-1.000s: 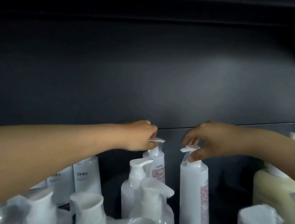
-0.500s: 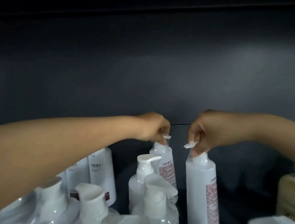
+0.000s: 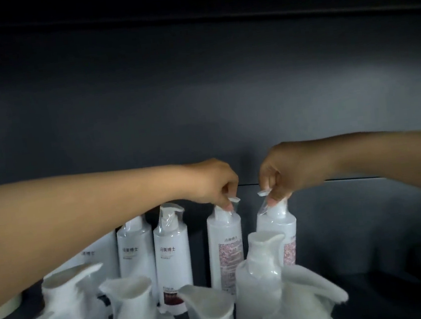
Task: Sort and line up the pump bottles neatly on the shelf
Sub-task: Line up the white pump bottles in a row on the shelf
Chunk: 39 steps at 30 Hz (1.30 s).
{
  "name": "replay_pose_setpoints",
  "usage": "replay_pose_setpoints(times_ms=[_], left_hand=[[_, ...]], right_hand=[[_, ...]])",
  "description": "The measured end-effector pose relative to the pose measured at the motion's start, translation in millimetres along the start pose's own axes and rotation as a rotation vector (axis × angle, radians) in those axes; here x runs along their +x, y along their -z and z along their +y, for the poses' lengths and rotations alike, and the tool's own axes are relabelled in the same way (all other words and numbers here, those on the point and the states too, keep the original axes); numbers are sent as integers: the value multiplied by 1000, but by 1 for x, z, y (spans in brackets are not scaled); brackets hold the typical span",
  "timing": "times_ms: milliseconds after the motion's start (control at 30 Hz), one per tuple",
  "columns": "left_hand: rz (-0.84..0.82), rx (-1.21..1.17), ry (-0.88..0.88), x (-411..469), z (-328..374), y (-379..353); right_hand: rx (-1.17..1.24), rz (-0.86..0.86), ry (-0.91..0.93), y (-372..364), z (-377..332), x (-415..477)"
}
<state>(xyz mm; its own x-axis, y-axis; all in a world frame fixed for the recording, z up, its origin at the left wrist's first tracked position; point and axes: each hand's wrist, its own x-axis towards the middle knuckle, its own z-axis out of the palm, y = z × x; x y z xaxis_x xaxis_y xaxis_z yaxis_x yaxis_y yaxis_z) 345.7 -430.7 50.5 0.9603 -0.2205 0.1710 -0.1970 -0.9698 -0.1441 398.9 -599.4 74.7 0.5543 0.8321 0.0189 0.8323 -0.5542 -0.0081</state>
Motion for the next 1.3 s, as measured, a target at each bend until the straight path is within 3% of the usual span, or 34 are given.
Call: replay_pose_setpoints(times_ms=[500,733,967,1300], left_hand=[[-18,-27,-69,-24,-34,-13],[10,-138,-64,-29,-33,-11],[52,-122,27,-24,-26,-21],[57,-159,178,-22,-26,-21]], right_hand=[[-16,38,-38,-30,-18,37],[165,2,-84,-23,-19,32],[165,84,-74,-32,-20,36],[233,71,-117,-37,-10,38]])
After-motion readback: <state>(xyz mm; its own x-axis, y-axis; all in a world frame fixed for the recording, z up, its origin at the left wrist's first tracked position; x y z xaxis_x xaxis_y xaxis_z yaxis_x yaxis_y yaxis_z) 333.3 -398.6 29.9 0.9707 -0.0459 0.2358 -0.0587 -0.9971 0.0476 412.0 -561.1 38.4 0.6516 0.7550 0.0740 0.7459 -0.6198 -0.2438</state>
